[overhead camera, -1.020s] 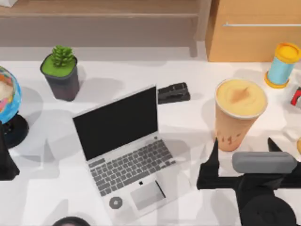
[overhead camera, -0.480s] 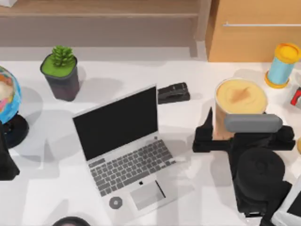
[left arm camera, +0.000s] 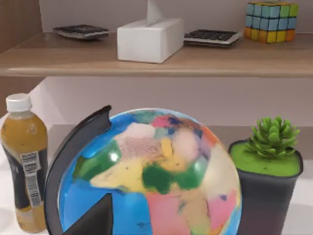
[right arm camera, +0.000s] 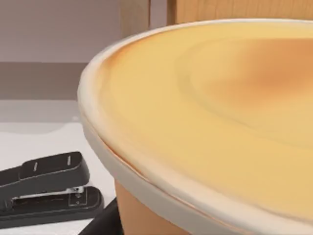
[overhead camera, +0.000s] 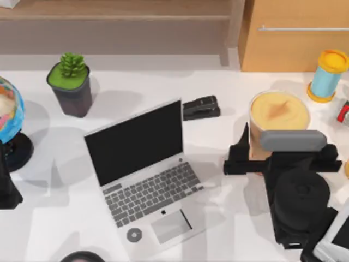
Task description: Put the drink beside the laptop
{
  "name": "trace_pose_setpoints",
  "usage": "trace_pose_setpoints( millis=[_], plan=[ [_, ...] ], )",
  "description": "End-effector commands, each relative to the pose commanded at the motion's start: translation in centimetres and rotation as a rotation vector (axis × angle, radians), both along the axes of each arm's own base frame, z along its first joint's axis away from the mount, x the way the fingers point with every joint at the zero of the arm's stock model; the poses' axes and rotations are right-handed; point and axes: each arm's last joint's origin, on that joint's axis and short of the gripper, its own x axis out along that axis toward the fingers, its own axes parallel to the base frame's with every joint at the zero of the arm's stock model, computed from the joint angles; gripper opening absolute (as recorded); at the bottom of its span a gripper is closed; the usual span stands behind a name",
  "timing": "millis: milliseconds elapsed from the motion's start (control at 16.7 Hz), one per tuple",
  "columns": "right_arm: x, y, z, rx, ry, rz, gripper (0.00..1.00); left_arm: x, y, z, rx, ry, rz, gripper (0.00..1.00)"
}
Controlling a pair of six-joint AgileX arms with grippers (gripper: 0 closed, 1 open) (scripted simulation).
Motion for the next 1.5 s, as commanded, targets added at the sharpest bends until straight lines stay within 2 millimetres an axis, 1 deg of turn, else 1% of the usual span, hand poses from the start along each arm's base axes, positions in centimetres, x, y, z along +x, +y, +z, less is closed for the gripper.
trace_pose_setpoints(
  millis=[600, 660, 1200, 1500],
  plan=[
    [0.0, 0.0, 0.0, 0.0, 0.0, 0.0, 0.02, 0.0, 0.0, 0.0, 0.0, 0.0, 0.0, 1.0],
    [0.0, 0.0, 0.0, 0.0, 0.0, 0.0, 0.0, 0.0, 0.0, 0.0, 0.0, 0.0, 0.0, 1.0],
    [-0.03, -0.01, 0.06, 0.001, 0.001, 0.001, 0.0, 0.0, 0.0, 0.0, 0.0, 0.0, 0.0, 1.0],
    [-0.03, 0.0, 1.0, 0.001, 0.0, 0.001, 0.0, 0.0, 0.0, 0.0, 0.0, 0.0, 0.0, 1.0]
  ],
)
